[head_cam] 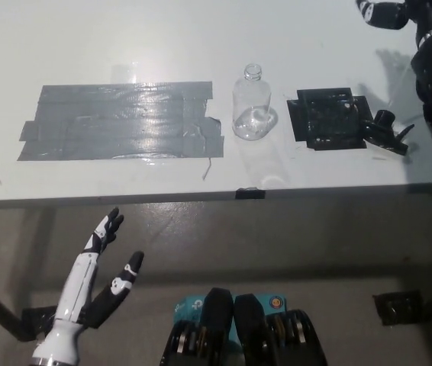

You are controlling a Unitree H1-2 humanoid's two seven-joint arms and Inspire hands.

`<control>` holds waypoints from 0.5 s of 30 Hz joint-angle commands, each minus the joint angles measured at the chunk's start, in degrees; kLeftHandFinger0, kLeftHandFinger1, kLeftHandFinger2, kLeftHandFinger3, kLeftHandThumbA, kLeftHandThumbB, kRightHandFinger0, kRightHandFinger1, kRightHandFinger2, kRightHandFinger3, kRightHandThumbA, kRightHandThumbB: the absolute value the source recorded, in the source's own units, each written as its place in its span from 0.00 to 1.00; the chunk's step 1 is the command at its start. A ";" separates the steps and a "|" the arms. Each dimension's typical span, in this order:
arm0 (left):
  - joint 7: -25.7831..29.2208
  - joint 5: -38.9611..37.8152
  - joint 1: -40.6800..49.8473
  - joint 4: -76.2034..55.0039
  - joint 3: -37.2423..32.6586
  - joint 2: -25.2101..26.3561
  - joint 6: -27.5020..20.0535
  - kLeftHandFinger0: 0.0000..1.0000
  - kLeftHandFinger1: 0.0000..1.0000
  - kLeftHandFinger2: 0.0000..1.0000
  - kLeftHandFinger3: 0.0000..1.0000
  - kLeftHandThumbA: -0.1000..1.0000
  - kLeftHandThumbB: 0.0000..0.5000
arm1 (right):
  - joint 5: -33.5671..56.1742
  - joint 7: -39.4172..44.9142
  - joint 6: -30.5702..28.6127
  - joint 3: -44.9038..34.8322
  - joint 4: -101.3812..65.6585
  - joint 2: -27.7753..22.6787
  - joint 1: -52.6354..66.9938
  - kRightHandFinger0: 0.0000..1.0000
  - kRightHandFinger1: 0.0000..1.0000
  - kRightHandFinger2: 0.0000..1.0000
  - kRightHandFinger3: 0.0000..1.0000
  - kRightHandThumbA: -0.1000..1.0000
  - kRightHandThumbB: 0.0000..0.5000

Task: The robot grabs the black lid of the spray bottle on the desk and places it on the black area of the desk

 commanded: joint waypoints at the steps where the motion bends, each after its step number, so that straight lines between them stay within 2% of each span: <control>1: -0.08 -0.52 -5.59 -0.34 0.20 0.98 0.13 1.00 1.00 1.00 1.00 0.88 0.09 | 6.26 7.57 10.10 -6.00 -45.59 -0.20 6.68 1.00 1.00 1.00 1.00 0.72 0.35; 4: 0.02 -0.49 -6.42 -0.08 0.27 0.93 0.24 1.00 1.00 1.00 1.00 0.91 0.10 | 8.58 6.18 7.01 -5.77 -51.66 1.91 14.72 1.00 1.00 1.00 1.00 0.74 0.36; 7: -0.03 -0.31 -6.84 0.07 0.30 1.09 0.48 1.00 1.00 1.00 1.00 0.93 0.09 | 9.73 4.63 5.47 -4.78 -56.39 4.52 24.33 1.00 1.00 1.00 1.00 0.72 0.31; 9: 0.00 -0.27 -6.93 0.33 0.39 1.32 0.22 1.00 1.00 1.00 1.00 0.94 0.10 | 9.96 3.74 2.94 -4.00 -56.40 4.95 29.52 1.00 1.00 1.00 1.00 0.71 0.31; 11: 0.03 -0.59 -7.01 0.67 0.55 1.43 -0.09 1.00 1.00 1.00 1.00 0.95 0.10 | 9.56 3.71 3.16 -3.72 -56.73 5.49 32.90 1.00 1.00 1.00 1.00 0.70 0.32; 13: 0.25 -0.26 -7.59 1.47 0.48 1.49 -0.60 1.00 1.00 1.00 1.00 0.95 0.10 | 10.21 3.04 1.77 -4.07 -56.32 5.89 36.99 1.00 1.00 1.00 1.00 0.67 0.29; 15: 0.52 0.11 -7.82 1.93 0.29 1.08 -0.51 1.00 1.00 1.00 1.00 0.96 0.12 | 11.10 2.79 0.63 -4.42 -55.86 6.03 40.79 1.00 1.00 1.00 1.00 0.68 0.28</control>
